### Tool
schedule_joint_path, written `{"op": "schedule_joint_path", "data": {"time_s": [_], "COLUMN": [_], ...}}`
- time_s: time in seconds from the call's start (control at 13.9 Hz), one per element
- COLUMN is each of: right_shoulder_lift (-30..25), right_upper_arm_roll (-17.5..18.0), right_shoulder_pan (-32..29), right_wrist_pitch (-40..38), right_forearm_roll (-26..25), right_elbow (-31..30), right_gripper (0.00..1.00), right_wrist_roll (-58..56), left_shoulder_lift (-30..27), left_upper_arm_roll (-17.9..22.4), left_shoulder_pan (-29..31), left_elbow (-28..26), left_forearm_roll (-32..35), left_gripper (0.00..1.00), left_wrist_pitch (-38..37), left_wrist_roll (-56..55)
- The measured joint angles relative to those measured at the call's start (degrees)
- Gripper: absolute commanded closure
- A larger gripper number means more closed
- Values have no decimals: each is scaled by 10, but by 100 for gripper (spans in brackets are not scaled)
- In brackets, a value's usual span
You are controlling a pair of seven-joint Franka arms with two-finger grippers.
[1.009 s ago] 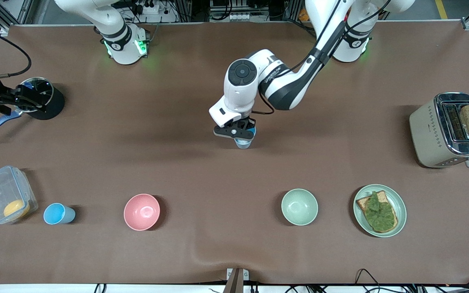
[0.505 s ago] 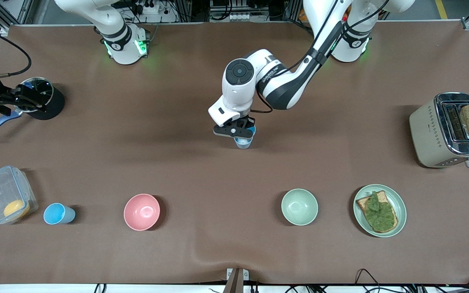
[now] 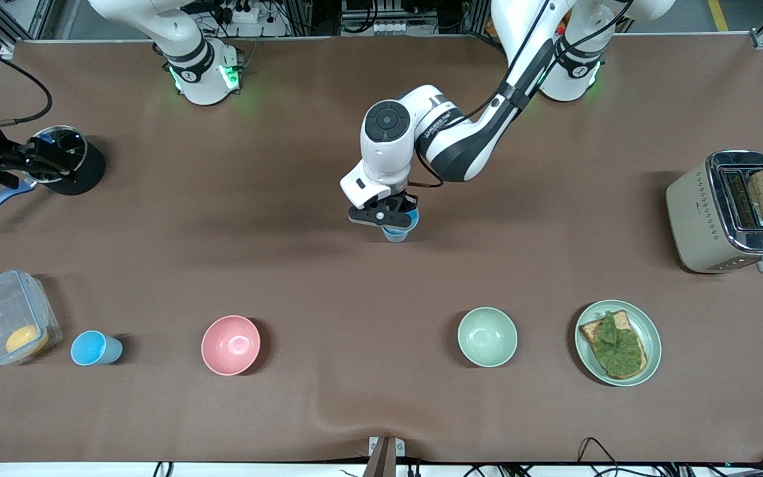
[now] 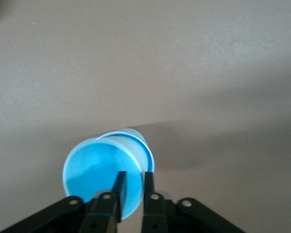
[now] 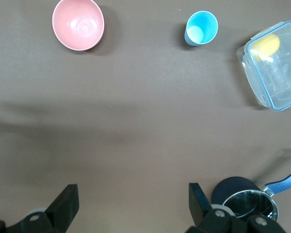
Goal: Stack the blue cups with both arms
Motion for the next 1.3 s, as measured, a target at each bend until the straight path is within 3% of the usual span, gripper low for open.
{"op": "schedule_joint_path", "data": {"time_s": [0.07, 0.14, 0.22, 0.36, 0.72, 1.08, 1.3], "right_shoulder_lift": [0, 0, 0, 0, 0, 0, 0], "right_upper_arm_roll": [0, 0, 0, 0, -3, -3, -2], "right_shoulder_pan": [0, 0, 0, 0, 0, 0, 0], "right_wrist_pitch": [0, 0, 0, 0, 1, 26, 35], "right_forearm_roll": [0, 0, 0, 0, 0, -1, -1], "right_elbow": [0, 0, 0, 0, 0, 1, 2], "right_gripper": [0, 0, 0, 0, 0, 0, 0], "right_wrist_roll": [0, 0, 0, 0, 0, 0, 0], "left_shoulder_lift": [0, 0, -1, -7, -71, -228, -330], "left_upper_arm_roll": [1, 3, 7, 17, 31, 29, 19], "left_shoulder_pan": [0, 0, 0, 1, 39, 169, 257], "left_elbow": [1, 3, 5, 10, -14, -135, -182], "left_forearm_roll": [0, 0, 0, 0, 1, 1, -7], "left_gripper": [36, 26, 10, 0, 0, 0, 0], "left_wrist_pitch": [1, 3, 4, 5, 3, -18, -110], "left_wrist_roll": [0, 0, 0, 0, 0, 71, 174]}}
